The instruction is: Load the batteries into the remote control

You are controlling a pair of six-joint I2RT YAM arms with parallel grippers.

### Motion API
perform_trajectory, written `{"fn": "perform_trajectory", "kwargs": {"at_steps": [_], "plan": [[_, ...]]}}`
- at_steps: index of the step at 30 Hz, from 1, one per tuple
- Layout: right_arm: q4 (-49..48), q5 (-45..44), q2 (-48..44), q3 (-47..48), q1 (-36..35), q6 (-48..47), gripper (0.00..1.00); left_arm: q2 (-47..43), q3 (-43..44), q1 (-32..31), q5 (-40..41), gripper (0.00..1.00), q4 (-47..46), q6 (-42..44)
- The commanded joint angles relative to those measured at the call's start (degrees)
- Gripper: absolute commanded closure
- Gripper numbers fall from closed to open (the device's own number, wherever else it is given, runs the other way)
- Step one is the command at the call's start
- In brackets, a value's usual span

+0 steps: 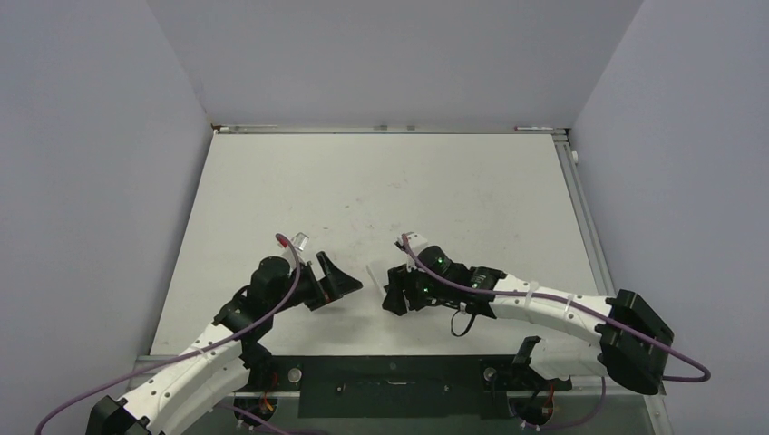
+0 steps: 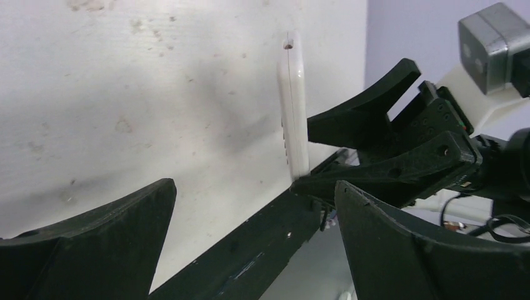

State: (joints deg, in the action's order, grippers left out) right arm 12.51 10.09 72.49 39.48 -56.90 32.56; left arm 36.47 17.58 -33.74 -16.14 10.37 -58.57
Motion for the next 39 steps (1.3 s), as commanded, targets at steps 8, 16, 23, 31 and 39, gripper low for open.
{"fn": "perform_trajectory", "kwargs": {"at_steps": [8, 16, 23, 31, 39], "plan": [[-23.83, 16.28, -14.72, -8.09, 5.82, 13.73, 0.92, 2.84, -3.76, 2.16, -11.98, 0.04, -33.87, -12.03], [-43.41, 24.77, -15.80, -14.16, 7.06, 23.55, 0.91, 4.20, -3.13, 2.27, -16.18, 0.04, -42.34, -14.12], [-61.49, 29.06, -13.67, -17.73, 7.00, 31.94, 0.92, 4.16, -2.06, 2.27, -17.13, 0.04, -42.99, -13.77], [-65.81, 29.25, -11.37, -17.38, 5.36, 34.09, 0.92, 5.02, -1.52, 2.27, -18.16, 0.04, -48.12, -15.72], [-64.17, 26.55, -9.15, -16.11, 2.38, 31.96, 0.91, 4.83, -0.71, 2.29, -19.00, 0.02, -49.26, -17.06]]}}
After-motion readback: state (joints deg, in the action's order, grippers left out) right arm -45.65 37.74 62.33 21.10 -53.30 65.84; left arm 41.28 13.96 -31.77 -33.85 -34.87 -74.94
